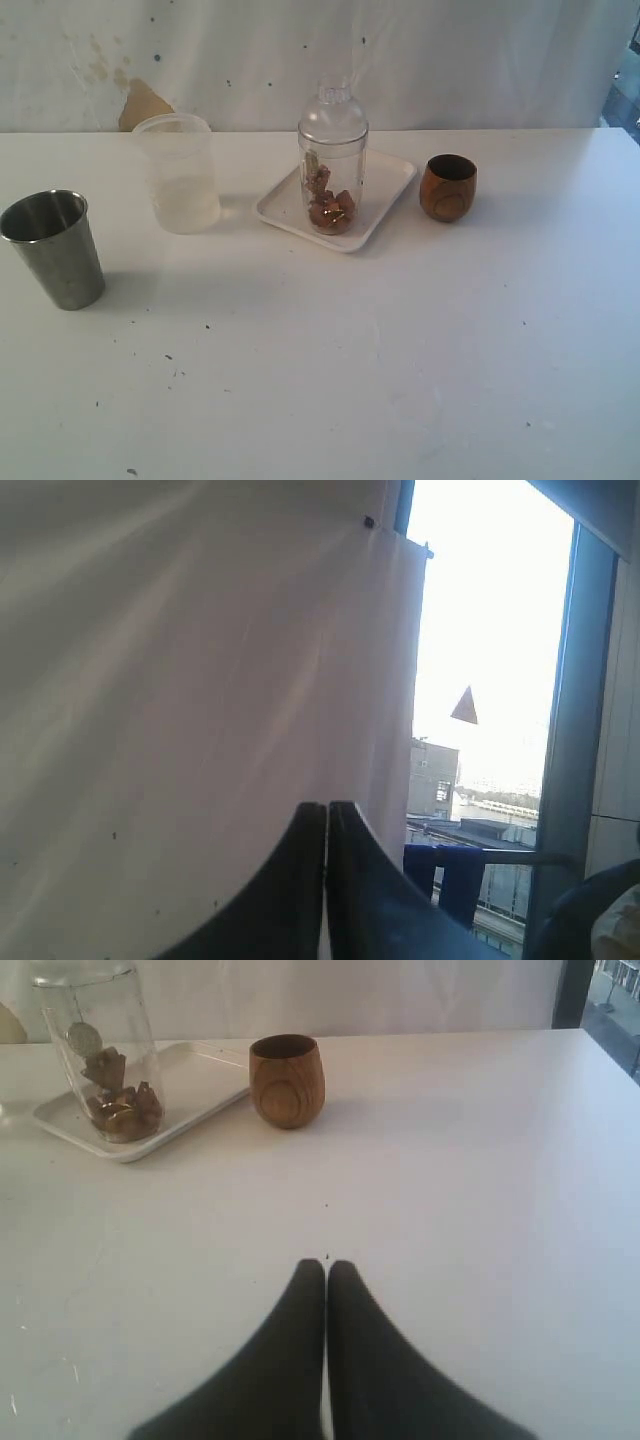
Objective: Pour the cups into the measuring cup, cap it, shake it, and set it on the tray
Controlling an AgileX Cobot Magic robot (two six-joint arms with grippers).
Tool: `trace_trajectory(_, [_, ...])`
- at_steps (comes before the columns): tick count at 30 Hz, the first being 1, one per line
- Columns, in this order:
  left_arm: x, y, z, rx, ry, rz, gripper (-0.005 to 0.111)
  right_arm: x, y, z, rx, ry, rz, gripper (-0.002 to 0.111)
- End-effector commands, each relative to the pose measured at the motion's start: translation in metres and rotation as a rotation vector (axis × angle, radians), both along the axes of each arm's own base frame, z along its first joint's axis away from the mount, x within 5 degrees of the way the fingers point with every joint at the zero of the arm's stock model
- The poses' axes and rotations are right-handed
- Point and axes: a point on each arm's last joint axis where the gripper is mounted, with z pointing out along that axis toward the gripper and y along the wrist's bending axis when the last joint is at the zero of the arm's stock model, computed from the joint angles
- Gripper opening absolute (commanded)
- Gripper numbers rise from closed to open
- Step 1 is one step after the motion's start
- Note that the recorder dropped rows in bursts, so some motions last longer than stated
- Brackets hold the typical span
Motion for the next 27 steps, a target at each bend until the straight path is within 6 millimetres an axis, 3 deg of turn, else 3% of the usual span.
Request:
trace_trajectory(1, [0.000, 0.000, -0.002, -0.010, 0.008, -0.006, 0.001, 0.000, 0.000, 0.000, 0.003, -0.014, -0.005, 0.000])
trace_trajectory(16, [0.000, 0.000, -0.002, -0.008, 0.010, -0.001, 0.001, 0.000, 0.000, 0.000, 0.003, -0.014, -0.005, 0.000])
trace_trajectory(27, [0.004, 0.007, -0.020, 0.175, 0.115, 0.411, 0.001, 0.000, 0.000, 0.000, 0.003, -0.014, -0.005, 0.000])
